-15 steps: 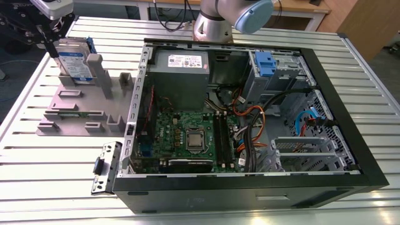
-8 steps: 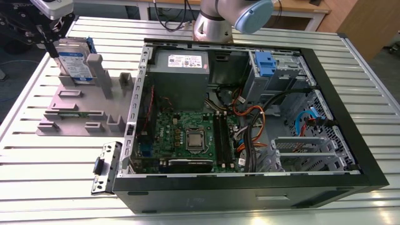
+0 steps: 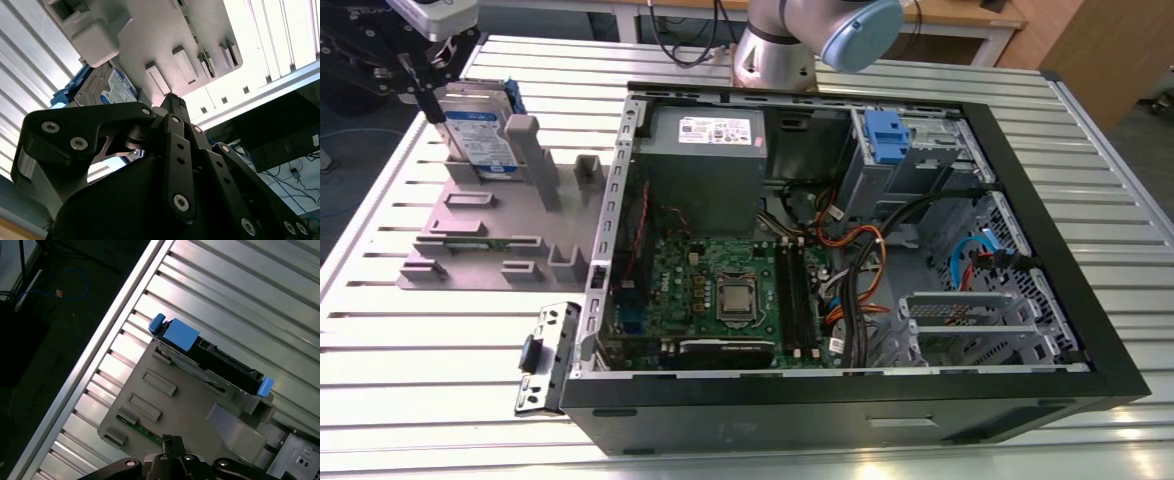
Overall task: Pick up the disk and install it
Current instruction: 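Pick up the disk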
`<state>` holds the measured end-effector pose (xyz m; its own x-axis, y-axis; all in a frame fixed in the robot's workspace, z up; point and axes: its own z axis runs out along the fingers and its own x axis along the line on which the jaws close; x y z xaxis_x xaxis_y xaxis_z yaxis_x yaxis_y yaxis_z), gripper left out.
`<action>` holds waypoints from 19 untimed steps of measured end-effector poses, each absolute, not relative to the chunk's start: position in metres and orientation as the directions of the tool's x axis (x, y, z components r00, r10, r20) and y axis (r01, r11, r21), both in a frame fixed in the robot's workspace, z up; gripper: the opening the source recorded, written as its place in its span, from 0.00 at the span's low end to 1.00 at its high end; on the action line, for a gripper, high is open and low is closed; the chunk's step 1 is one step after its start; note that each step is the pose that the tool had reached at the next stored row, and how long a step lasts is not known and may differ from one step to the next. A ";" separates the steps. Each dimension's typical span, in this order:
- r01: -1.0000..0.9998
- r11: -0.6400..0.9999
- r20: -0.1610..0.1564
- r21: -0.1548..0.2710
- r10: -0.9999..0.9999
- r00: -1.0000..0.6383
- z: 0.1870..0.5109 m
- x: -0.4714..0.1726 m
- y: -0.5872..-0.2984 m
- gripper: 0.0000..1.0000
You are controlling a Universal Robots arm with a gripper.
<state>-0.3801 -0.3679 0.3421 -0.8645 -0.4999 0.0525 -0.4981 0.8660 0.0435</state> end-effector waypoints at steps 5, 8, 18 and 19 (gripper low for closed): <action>-0.501 0.865 0.053 0.044 -0.502 -0.863 0.342 -0.380 -0.368 0.10; -0.502 0.864 0.053 0.044 -0.504 -0.862 0.342 -0.380 -0.368 0.10; -0.508 0.860 0.053 0.044 -0.510 -0.859 0.342 -0.380 -0.368 0.10; -0.509 0.860 0.053 0.044 -0.510 -0.858 0.342 -0.380 -0.368 0.10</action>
